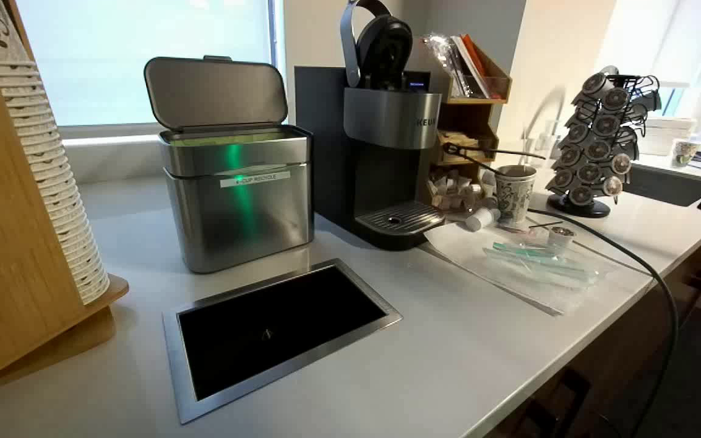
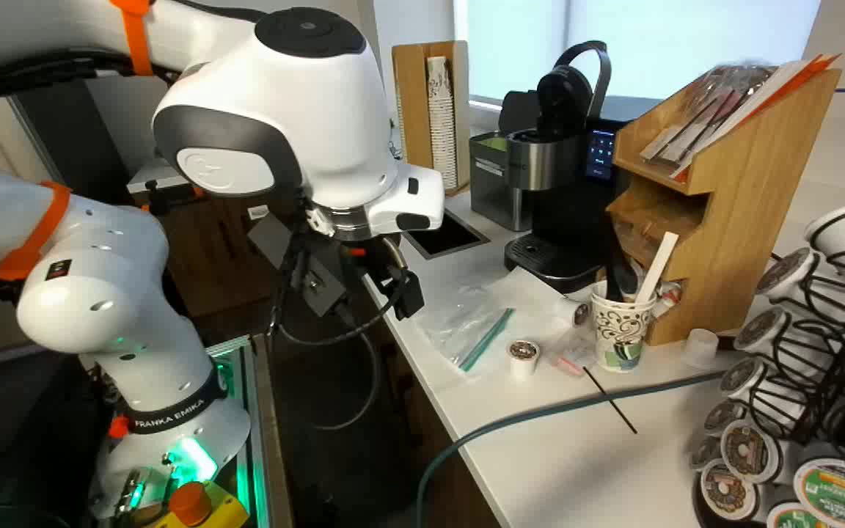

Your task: Put the coffee pod in the coffee maker

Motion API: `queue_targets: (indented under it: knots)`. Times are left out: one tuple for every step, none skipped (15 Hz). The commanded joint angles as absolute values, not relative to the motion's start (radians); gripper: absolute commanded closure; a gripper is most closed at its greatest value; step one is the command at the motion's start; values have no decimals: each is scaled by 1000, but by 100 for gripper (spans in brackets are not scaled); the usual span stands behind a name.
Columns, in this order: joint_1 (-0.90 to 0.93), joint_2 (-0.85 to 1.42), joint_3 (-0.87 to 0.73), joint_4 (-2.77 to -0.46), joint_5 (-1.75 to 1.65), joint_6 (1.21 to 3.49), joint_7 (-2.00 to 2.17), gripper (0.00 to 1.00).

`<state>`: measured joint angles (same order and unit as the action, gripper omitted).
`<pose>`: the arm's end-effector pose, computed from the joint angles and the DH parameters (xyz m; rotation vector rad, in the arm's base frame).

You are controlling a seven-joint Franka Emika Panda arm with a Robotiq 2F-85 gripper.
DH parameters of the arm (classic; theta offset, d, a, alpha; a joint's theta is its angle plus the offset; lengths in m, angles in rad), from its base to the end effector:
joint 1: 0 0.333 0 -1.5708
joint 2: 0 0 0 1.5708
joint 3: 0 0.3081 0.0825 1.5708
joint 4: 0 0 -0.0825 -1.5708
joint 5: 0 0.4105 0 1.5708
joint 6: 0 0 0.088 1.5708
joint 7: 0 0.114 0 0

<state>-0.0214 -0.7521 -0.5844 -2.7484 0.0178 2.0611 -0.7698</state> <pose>0.3118 -0.1778 0.3771 -2.7537 -0.4087 -0.3000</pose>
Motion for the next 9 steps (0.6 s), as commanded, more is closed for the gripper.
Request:
queue_targets:
  knots:
    - [-56, -736, -550, -2747, 49, 2059, -796, 0]
    - [-56, -736, -550, -2747, 49, 2059, -796, 0]
    - [-56, -736, -550, -2747, 49, 2059, -796, 0]
    - [-40, -728, -563, -2747, 57, 2084, -819, 0]
    - [-28, -717, -565, -2743, 62, 2100, -844, 0]
    - [-2, -685, -569, -2722, 67, 2115, -886, 0]
    - [23, -647, -575, -2700, 81, 2130, -923, 0]
    - [44, -602, -576, -2678, 89, 2154, -959, 0]
    - [60, -569, -580, -2657, 108, 2163, -990, 0]
